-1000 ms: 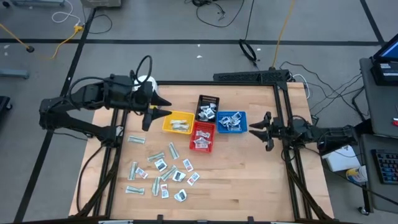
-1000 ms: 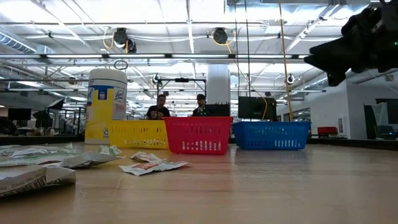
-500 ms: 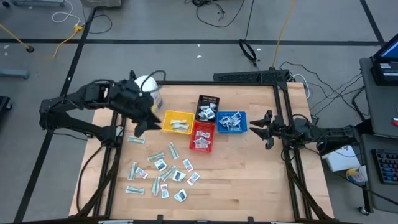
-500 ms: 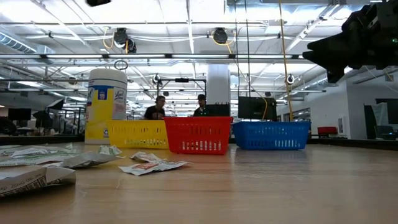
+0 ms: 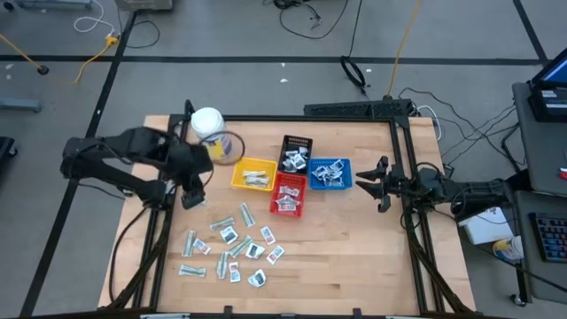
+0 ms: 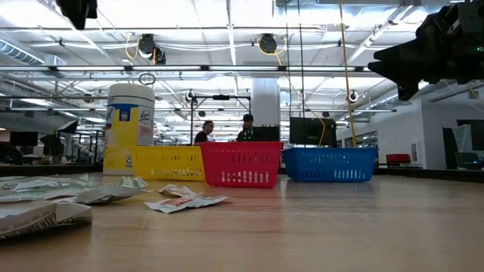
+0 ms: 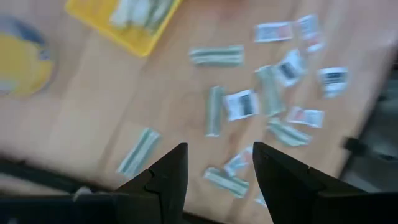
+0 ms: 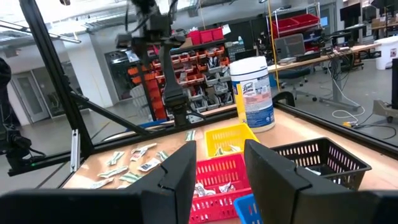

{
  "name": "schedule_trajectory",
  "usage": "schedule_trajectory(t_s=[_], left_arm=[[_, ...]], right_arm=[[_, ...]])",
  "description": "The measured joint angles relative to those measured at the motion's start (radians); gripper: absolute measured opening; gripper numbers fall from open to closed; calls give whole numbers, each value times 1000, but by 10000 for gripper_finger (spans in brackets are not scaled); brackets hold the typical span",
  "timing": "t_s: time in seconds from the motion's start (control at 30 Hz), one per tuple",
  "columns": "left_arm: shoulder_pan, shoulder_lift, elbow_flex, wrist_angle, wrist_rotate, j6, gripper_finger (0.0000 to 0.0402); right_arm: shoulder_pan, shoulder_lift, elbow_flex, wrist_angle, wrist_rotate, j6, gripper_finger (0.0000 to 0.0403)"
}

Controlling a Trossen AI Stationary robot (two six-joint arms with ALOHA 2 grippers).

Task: Pick & Place First Aid Supplies
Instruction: Put the towelette pack into the black bin

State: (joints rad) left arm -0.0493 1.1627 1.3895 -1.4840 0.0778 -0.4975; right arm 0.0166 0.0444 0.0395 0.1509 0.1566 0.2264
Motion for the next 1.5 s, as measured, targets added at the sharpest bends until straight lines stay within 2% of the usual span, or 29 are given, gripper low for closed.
schedule_trajectory(t_s=[0.07,0.2,0.47,0.8,1.17,1.5], left_arm=[[-43,39,0,-2,-46,-61,186],[-114,145,0,37,-46,-176,186],[-187,380,1,272,75,-364,186],[-265,533,9,480,106,-560,186],[-337,751,61,522,67,-615,186],[-346,863,73,600,44,-633,186]], right_arm=[[0,0,0,-1,0,0,130],[0,0,0,0,0,0,130],[0,0,0,2,0,0,130],[0,0,0,2,-1,0,130],[0,0,0,2,-1,0,130],[0,0,0,2,-1,0,130]])
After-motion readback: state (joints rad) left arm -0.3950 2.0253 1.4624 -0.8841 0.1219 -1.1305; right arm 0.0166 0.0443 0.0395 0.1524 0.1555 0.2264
